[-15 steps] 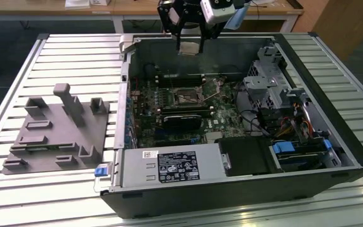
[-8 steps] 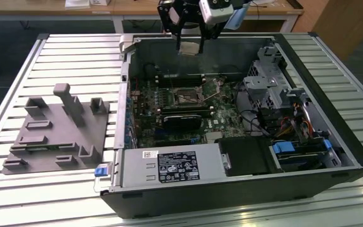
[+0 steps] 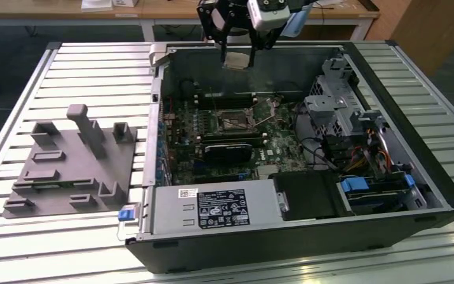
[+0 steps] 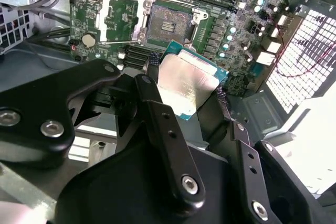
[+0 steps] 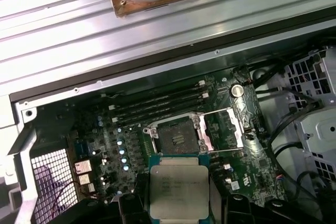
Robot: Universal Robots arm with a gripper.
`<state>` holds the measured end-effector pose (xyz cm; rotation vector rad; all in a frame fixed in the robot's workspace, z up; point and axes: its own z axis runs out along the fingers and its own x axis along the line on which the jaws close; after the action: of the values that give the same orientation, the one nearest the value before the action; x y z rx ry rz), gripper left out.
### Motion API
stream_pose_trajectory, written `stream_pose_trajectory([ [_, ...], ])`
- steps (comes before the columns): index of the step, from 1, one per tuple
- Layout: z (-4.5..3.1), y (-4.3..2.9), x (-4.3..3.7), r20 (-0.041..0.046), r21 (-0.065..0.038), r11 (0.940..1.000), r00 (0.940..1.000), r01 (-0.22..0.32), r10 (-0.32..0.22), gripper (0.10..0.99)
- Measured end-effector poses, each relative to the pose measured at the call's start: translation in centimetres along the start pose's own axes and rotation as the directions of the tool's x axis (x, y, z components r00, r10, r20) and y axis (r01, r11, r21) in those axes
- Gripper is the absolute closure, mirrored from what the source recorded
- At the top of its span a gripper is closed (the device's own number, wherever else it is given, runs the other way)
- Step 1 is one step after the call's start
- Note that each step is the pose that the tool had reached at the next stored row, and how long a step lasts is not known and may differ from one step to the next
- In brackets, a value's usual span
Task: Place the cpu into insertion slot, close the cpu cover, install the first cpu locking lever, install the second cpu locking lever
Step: 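Place the cpu into insertion slot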
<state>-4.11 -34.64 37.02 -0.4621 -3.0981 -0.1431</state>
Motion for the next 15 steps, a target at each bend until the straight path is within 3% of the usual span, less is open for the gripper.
stream_pose_trajectory([
  [15,0.01,-0.01,0.02,0.0062,-0.002,0.9976,0.9976,-0.070,0.070,0.545],
])
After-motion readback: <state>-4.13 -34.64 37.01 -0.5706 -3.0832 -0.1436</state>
